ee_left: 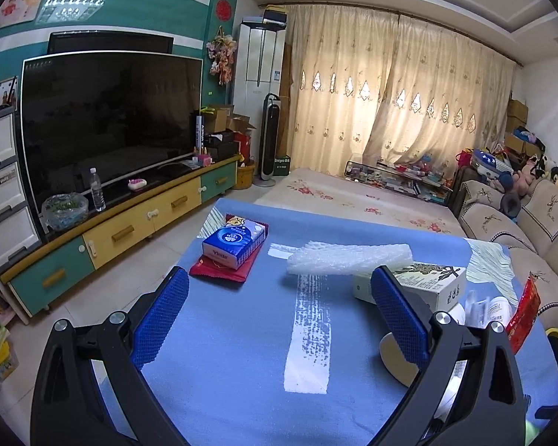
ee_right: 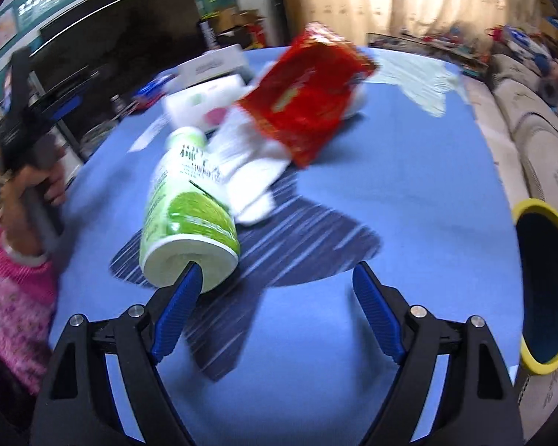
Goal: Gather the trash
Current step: 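Move the left tool toward the white foam strip while the right tool approaches the white bottle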
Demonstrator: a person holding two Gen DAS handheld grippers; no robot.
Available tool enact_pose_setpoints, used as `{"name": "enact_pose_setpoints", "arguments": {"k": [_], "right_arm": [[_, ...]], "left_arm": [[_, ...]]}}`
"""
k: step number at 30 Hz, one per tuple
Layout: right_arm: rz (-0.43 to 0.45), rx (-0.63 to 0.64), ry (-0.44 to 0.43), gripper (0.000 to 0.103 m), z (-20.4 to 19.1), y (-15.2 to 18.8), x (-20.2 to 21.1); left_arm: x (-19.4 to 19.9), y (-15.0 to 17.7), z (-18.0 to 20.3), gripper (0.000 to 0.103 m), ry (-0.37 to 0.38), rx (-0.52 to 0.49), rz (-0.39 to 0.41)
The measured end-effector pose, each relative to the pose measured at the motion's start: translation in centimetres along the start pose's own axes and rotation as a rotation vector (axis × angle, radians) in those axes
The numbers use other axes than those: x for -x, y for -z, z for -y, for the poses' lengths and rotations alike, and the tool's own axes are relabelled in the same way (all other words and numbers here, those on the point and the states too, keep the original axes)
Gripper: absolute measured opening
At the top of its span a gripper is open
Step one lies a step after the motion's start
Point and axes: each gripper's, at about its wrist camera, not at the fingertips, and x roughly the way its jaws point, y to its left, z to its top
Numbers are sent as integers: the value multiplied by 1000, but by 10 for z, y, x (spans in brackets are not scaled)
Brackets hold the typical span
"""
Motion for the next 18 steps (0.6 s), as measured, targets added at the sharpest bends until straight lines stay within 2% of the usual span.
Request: {"name": "enact_pose_setpoints", "arguments": {"k": [4, 8, 12, 18], "right_arm": [[34, 25, 1, 79, 0, 1, 14], [89, 52, -53, 79, -7, 3, 24], [107, -18, -180, 82, -9, -5, 12], [129, -17, -195, 82, -37, -5, -4]], "left_arm": [[2, 0, 1, 97, 9, 4, -3], [3, 1, 4, 97, 16, -3, -4], [1, 3, 9, 97, 22, -16, -15], [0, 4, 13, 97, 26, -28, -23]]}}
